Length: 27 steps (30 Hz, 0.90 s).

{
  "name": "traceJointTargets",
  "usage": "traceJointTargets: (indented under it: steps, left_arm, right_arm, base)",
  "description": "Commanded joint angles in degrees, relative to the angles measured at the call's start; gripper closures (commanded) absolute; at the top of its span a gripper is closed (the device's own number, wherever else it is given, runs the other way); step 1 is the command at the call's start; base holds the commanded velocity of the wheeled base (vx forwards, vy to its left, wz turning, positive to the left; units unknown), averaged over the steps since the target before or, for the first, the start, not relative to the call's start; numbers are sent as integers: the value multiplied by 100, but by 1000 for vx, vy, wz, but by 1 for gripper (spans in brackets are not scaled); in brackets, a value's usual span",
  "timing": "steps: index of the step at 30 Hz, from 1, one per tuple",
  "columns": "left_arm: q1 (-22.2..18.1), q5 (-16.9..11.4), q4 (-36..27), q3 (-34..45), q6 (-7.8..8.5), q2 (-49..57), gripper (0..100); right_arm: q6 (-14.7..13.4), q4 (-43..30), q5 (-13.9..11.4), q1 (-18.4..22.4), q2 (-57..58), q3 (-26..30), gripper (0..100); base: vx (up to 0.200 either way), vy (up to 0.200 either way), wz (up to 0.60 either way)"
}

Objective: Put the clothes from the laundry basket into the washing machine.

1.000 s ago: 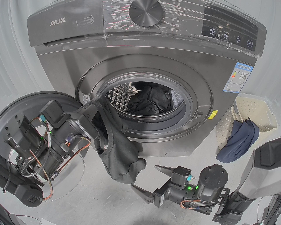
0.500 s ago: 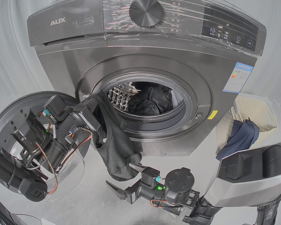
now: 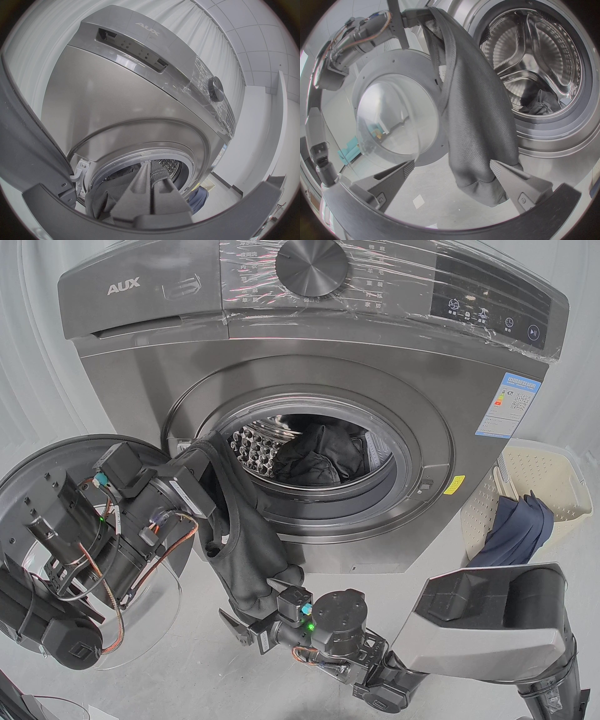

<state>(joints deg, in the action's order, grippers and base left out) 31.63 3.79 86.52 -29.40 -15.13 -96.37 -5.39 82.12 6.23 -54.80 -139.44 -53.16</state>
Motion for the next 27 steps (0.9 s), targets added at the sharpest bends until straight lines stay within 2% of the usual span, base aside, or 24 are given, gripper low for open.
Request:
traceJointTargets:
  steps: [1, 7, 12, 13, 20, 23, 24, 25, 27]
  left_arm:
    - [1, -1, 6, 5, 1, 4, 100]
    - [9, -1, 6, 14, 1, 13, 100]
    - [18, -1, 6, 22, -8, 13, 100]
    - [9, -1, 6, 22, -8, 13, 100]
    - [9, -1, 14, 49, -8, -5, 100]
    - [1, -1, 14, 58, -8, -14, 100]
    - [-8, -1, 14, 66, -8, -14, 100]
    - [-8, -1, 6, 66, -8, -14, 100]
    - [-78, -1, 6, 75, 1, -14, 100]
  right_arm:
    - [73, -187, 45, 171, -251, -432, 0]
    - [82, -521, 142, 224, -391, -827, 0]
    - [91, -530, 186, 294, -550, -1091, 0]
    - [91, -521, 194, 294, -567, -1117, 100]
    - [82, -504, 265, 312, -532, -1126, 100]
    - [82, -460, 335, 320, -347, -915, 100]
    - [82, -442, 344, 338, -5, -643, 100]
    - [82, -442, 344, 338, 22, -616, 100]
    - [82, -433, 344, 444, 575, -89, 100]
  base:
    - [0, 0, 0]
    - [0, 0, 0]
    - [0, 0, 0]
    - [0, 0, 0]
    - [0, 0, 0]
    - [0, 0, 0]
    - [0, 0, 0]
    - [0, 0, 0]
    - [0, 0, 0]
